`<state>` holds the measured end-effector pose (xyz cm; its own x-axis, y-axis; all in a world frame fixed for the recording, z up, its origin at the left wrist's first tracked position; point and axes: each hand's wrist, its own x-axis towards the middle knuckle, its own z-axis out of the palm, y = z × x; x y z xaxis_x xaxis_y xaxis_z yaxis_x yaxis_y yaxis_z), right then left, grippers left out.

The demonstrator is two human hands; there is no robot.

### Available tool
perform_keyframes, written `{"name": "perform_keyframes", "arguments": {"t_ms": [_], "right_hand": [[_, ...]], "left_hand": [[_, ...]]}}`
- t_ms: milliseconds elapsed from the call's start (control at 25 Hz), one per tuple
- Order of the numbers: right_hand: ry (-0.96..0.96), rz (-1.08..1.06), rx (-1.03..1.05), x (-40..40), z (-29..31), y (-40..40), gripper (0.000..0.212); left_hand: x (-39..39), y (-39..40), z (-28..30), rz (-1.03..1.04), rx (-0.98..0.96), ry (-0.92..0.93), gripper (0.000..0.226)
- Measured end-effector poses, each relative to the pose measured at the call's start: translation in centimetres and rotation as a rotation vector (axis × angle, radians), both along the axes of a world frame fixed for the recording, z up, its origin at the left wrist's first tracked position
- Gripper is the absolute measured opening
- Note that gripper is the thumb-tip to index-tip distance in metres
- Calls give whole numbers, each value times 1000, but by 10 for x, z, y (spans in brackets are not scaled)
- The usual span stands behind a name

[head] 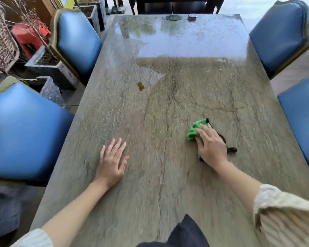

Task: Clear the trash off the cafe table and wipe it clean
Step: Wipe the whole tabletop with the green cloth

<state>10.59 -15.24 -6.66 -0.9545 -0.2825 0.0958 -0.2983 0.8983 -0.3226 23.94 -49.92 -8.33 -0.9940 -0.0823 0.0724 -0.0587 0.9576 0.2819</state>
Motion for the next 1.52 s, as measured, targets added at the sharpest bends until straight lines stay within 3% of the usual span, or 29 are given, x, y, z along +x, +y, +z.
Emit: {"name": "perform_keyframes", "arguments": {"t_ms": [80,160,360,520,720,880,1080,1240,1520], "right_hand": [[-53,-177,-14,5,0,-20,38],[-61,-210,-51,25,-3,-49,37],[9,-11,-84,140,-10,-91,35],[37,35,-15,215,-10,-47,39],[1,-473,79,204,-5,52,56],[-65,-731,80,158,-5,11,65],[-9,-490,94,173,-7,-115,54],[-10,-340,68,235,-10,-123,47],[-30,-934,23,261,-3,-11,52]], "left_hand": [[12,3,-2,40,-9,-2,62],[9,7,1,66,29,3,64],[10,4,3,86,72,17,64],[13,5,4,73,89,20,64],[14,2,3,55,77,11,69],[10,2,3,42,49,-6,70],[10,2,3,39,25,-30,69],[11,1,2,22,34,-29,69],[12,0,2,-21,46,-68,65]]}}
